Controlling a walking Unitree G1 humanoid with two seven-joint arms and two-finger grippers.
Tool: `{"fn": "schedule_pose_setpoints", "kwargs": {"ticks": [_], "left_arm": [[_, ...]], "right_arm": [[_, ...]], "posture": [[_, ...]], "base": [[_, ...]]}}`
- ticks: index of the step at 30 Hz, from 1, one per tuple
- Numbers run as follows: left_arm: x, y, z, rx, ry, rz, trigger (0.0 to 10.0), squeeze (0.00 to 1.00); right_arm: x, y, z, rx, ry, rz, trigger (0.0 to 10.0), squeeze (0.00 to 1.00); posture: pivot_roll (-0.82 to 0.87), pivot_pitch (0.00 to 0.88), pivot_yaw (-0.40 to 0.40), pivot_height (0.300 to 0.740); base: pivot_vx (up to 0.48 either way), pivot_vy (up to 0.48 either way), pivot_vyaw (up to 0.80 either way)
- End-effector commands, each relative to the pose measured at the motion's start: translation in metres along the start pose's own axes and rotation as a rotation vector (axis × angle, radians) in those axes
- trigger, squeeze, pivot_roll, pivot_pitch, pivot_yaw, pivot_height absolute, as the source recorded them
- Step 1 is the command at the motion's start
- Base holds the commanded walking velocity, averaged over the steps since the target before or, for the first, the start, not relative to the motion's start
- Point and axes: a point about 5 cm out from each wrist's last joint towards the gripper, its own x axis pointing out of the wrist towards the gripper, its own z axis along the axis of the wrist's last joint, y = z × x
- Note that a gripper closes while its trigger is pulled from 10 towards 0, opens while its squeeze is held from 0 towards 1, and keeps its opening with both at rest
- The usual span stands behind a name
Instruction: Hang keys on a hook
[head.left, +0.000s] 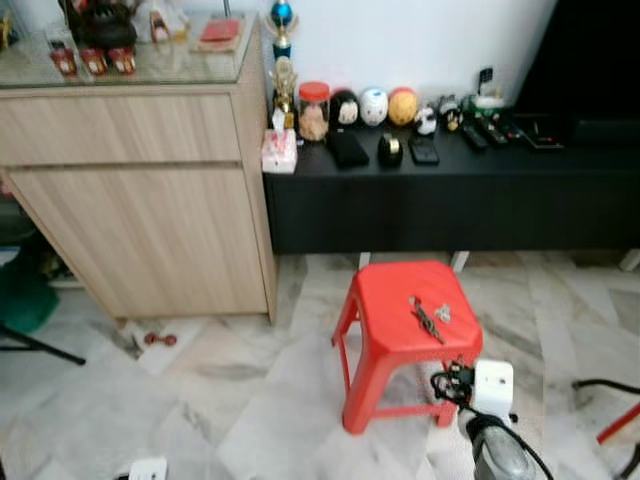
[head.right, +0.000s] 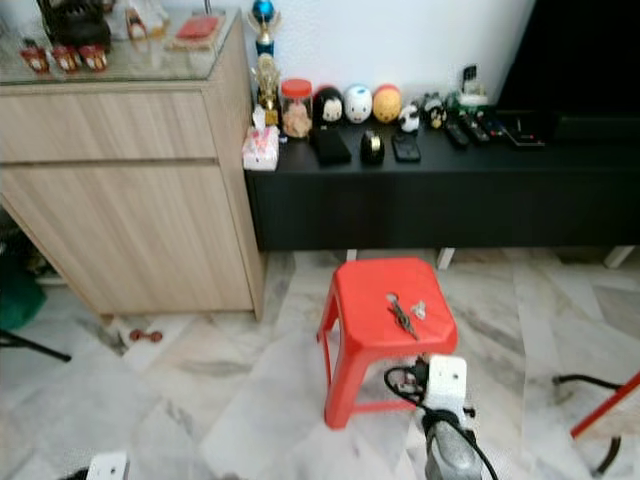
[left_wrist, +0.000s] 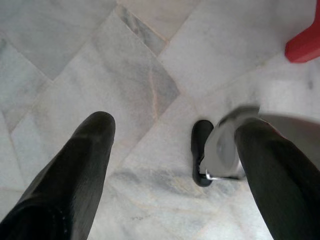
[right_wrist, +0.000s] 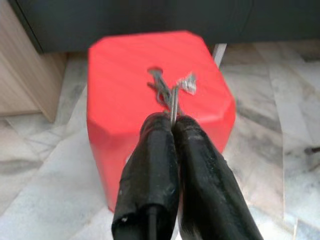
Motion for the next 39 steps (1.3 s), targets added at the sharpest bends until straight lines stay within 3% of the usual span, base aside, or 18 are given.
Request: {"fn": "schedule_pose_setpoints", "kwargs": {"ticks": [1,8,9,10,16,39], "left_arm": [[-0.001,0.001,-0.004,-0.006,0.018,0.005,10.0,0.00],[-0.003,0.005,-0.008,-0.013,0.027,0.008,10.0,0.00],[-0.002,0.003,-0.007,-0.013,0.029,0.003,10.0,0.00],[-0.001,0.002,-0.006,-0.013,0.029,0.001,10.0,0.00],[0.000,0.001,-0.003,-0.002,0.026,-0.003,10.0,0.00],[-0.003,0.013,-0.004,-0.004,0.031,0.003,10.0,0.00]], "right_arm": [[0.001,-0.002,0.001,0.001,-0.006,-0.010,10.0,0.00],[-0.003,-0.004,-0.009,-0.013,0.057,-0.021,10.0,0.00],[-0.040,-0.021,-0.071,0.027,0.363,-0.140,10.0,0.00],[-0.062,-0.027,-0.096,0.042,0.503,-0.190,10.0,0.00],[-0.067,-0.026,-0.101,0.081,0.521,-0.193,10.0,0.00],[-0.067,-0.027,-0.102,0.094,0.543,-0.188,10.0,0.00]], "posture": [[0.15,0.000,-0.051,0.740],[0.15,0.000,-0.054,0.740],[0.16,0.000,-0.049,0.740],[0.16,0.000,-0.047,0.740],[0.14,0.000,-0.032,0.740],[0.14,0.000,-0.030,0.740]], "base": [[0.000,0.000,0.00],[0.000,0.000,0.00],[0.000,0.000,0.00],[0.000,0.000,0.00],[0.000,0.000,0.00],[0.000,0.000,0.00]]}}
